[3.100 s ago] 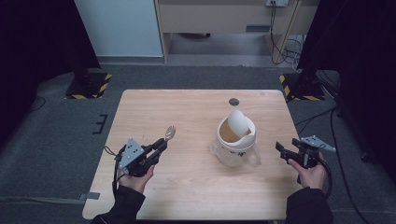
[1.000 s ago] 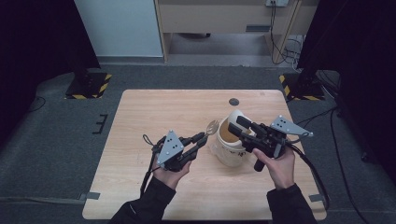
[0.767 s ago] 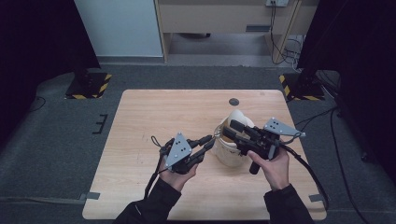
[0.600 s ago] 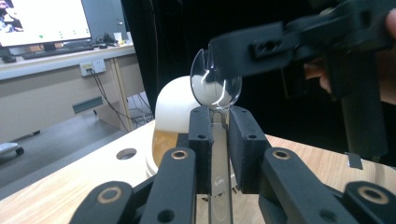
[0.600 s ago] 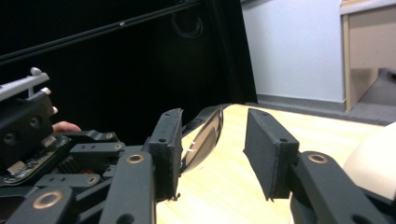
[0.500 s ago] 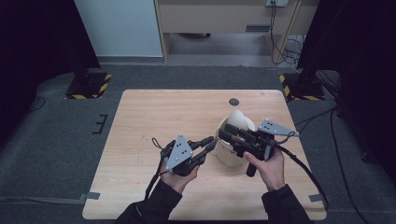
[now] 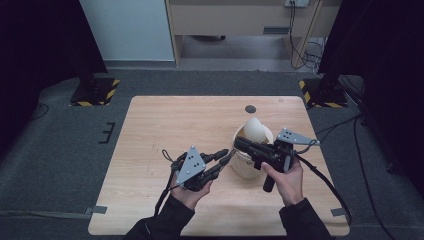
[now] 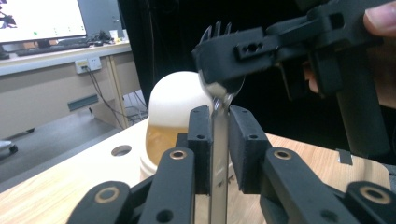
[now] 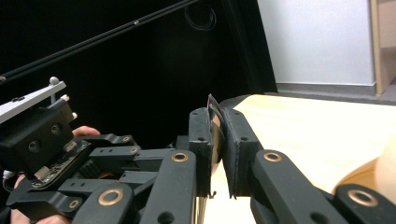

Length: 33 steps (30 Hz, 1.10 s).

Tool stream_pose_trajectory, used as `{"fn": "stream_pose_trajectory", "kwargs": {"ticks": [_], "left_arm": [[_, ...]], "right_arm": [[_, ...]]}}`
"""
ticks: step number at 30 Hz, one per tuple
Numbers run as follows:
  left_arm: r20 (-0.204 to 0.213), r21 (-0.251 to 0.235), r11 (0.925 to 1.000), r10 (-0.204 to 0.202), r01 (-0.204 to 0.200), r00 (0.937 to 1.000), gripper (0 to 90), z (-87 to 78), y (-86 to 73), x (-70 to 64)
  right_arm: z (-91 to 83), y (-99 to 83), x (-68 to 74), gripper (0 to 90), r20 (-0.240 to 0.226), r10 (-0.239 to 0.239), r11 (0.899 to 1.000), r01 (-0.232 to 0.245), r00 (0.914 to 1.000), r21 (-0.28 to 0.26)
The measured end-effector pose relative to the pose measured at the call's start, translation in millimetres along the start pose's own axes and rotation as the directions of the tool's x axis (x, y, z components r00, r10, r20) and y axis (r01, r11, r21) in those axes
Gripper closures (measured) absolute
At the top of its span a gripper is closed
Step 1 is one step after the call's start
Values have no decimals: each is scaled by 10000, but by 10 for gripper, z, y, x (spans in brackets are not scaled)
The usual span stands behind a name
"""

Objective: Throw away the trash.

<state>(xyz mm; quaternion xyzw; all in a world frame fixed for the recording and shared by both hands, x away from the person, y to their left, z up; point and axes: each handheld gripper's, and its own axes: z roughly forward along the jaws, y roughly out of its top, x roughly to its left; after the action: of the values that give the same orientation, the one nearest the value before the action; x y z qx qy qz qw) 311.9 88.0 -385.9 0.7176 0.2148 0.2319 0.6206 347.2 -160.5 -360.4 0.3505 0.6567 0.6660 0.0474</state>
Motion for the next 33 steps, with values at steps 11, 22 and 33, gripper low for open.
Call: {"fn": "stream_pose_trajectory", "kwargs": {"ticks": [11, 22, 33], "left_arm": [[-1345, 860, 9936, -614, 734, 9890, 651, -546, -357, 417], [-2731, 3121, 9209, -1485, 2335, 9505, 438, -962, -980, 830], [-3025, 4332, 8449, -1918, 3139, 9336, 307, -861, -1255, 945]], "right_arm": [[-130, 85, -85, 829, 709, -577, 9952, 629, 9958, -747], [-153, 149, -176, 830, 2085, -1722, 9741, 1979, 9627, -1093], [-40, 68, -256, 829, 2980, -2901, 9462, 3192, 9094, -531]]}}
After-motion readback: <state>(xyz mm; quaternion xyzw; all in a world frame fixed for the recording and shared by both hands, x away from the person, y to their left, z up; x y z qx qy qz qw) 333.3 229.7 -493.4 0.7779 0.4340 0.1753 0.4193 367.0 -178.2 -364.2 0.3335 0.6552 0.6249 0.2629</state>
